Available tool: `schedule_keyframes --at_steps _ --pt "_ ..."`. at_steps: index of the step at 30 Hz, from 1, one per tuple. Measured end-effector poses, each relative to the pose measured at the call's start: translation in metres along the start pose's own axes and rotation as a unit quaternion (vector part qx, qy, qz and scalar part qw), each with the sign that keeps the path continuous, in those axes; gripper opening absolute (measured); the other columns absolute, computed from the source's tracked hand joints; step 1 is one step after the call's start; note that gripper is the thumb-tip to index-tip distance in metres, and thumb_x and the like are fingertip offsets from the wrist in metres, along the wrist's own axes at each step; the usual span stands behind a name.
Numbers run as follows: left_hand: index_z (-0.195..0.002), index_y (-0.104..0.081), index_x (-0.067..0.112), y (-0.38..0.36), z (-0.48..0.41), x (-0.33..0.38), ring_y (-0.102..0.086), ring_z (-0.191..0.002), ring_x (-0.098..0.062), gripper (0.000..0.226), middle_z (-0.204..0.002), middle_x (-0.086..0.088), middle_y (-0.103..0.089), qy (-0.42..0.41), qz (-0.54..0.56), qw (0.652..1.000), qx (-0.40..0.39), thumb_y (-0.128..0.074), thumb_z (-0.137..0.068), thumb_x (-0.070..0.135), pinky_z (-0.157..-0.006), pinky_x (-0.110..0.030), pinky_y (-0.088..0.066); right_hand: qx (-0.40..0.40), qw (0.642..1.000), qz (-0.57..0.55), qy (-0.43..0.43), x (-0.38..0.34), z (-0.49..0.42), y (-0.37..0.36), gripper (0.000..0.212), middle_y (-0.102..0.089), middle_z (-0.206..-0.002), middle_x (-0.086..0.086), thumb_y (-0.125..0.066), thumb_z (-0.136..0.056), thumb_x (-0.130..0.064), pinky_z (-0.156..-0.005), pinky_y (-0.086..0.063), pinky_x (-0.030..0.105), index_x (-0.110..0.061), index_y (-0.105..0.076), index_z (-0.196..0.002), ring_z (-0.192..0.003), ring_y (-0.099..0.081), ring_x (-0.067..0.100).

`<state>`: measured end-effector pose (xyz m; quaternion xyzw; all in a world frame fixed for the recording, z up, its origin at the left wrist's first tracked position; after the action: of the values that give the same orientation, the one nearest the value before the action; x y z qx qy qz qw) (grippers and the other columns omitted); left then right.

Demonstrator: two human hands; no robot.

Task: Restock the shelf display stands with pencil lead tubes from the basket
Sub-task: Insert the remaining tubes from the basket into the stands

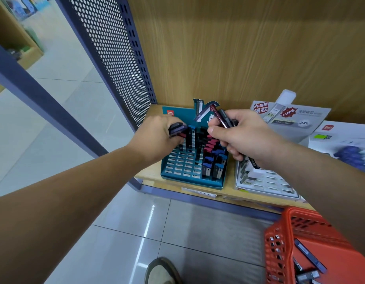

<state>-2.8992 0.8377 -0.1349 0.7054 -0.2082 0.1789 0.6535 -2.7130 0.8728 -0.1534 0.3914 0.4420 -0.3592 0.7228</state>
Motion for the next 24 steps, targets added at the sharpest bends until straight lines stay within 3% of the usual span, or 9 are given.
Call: schedule_keyframes --at_steps 2,4,7,12,15,18,22,24 --pt "-0.103 -0.07 0.022 0.008 0.003 -0.007 -0.061 -0.073 -0.01 0.026 -0.087 0.005 -0.069 0.057 0.062 0.996 0.03 -0.085 -0.082 0.02 -0.073 -0.033 -0.056 -0.01 1.0 -0.007 0.003 -0.002 0.001 -0.002 0.013 -0.053 -0.063 0.004 -0.076 -0.093 -0.021 -0.042 -0.036 0.028 -0.017 -0.071 -0.104 -0.049 -0.042 0.018" --pt "-0.099 -0.065 0.024 0.013 0.006 0.0 -0.058 -0.066 -0.007 0.031 -0.081 0.004 -0.067 0.074 0.109 0.991 0.037 -0.089 -0.079 0.023 -0.064 -0.024 -0.052 -0.031 0.999 -0.03 0.014 -0.008 0.004 -0.008 0.02 -0.052 -0.066 0.007 -0.081 -0.089 -0.022 -0.043 -0.035 0.027 -0.017 -0.071 -0.106 -0.048 -0.042 0.018" --pt "-0.088 -0.061 0.022 0.002 0.012 0.026 -0.055 -0.061 -0.007 0.033 -0.072 0.005 -0.062 0.068 0.134 0.988 -0.041 -0.091 -0.075 0.024 -0.058 -0.024 -0.047 -0.069 0.995 -0.057 0.054 -0.026 0.012 -0.02 0.029 -0.052 -0.064 0.004 -0.084 -0.085 -0.022 -0.041 -0.033 0.027 -0.018 -0.07 -0.111 -0.047 -0.039 0.018" --pt "-0.08 -0.056 0.015 -0.011 0.022 0.046 -0.053 -0.052 -0.011 0.03 -0.057 0.005 -0.057 0.084 0.246 0.958 -0.123 -0.086 -0.083 0.014 -0.047 -0.025 -0.043 -0.061 0.994 -0.065 0.064 -0.034 0.013 -0.018 0.017 -0.059 -0.074 0.015 -0.08 -0.089 -0.017 -0.042 -0.034 0.027 -0.01 -0.07 -0.101 -0.044 -0.041 0.016" --pt "-0.091 -0.064 0.01 -0.009 0.028 0.05 -0.058 -0.051 -0.018 0.019 -0.064 -0.008 -0.066 0.095 0.302 0.937 -0.15 -0.081 -0.089 0.018 -0.044 -0.028 -0.044 -0.059 0.993 -0.094 0.044 -0.03 0.016 -0.013 0.015 -0.058 -0.07 0.014 -0.078 -0.091 -0.014 -0.042 -0.033 0.026 -0.009 -0.066 -0.098 -0.044 -0.04 0.016" --pt "-0.105 -0.068 0.006 -0.009 0.032 0.044 -0.064 -0.055 -0.023 0.025 -0.085 -0.019 -0.074 0.128 0.35 0.917 -0.144 -0.071 -0.096 0.029 -0.043 -0.028 -0.047 -0.045 0.986 -0.157 -0.019 -0.018 0.014 -0.004 0.011 -0.071 -0.084 0.014 -0.071 -0.095 -0.012 -0.045 -0.029 0.027 -0.009 -0.063 -0.102 -0.046 -0.039 0.017" --pt "-0.113 -0.065 0.002 -0.003 0.032 0.026 -0.055 -0.049 -0.018 0.03 -0.093 -0.021 -0.076 0.187 0.452 0.868 -0.087 -0.054 -0.107 0.029 -0.036 -0.02 -0.03 -0.006 0.989 -0.117 -0.086 -0.003 0.012 0.014 0.011 -0.071 -0.084 0.014 -0.067 -0.096 -0.016 -0.044 -0.031 0.027 -0.006 -0.065 -0.101 -0.044 -0.038 0.017" --pt "-0.12 -0.066 0.003 -0.001 0.03 0.025 -0.05 -0.046 -0.016 0.026 -0.087 -0.019 -0.073 0.185 0.46 0.865 -0.078 -0.053 -0.108 0.021 -0.035 -0.018 -0.026 -0.002 0.991 -0.099 -0.088 -0.002 0.015 0.016 0.014 -0.071 -0.08 0.013 -0.068 -0.097 -0.02 -0.044 -0.031 0.027 -0.006 -0.067 -0.101 -0.043 -0.038 0.017"
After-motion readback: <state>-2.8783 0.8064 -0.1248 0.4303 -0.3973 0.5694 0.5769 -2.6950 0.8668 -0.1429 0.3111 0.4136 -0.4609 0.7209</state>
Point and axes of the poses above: each hand's wrist, its own z-axis away from the middle knuckle, its own y-axis out of the back of the hand, x = y × z, the point moved 10 cm from there along -z, towards the middle knuckle
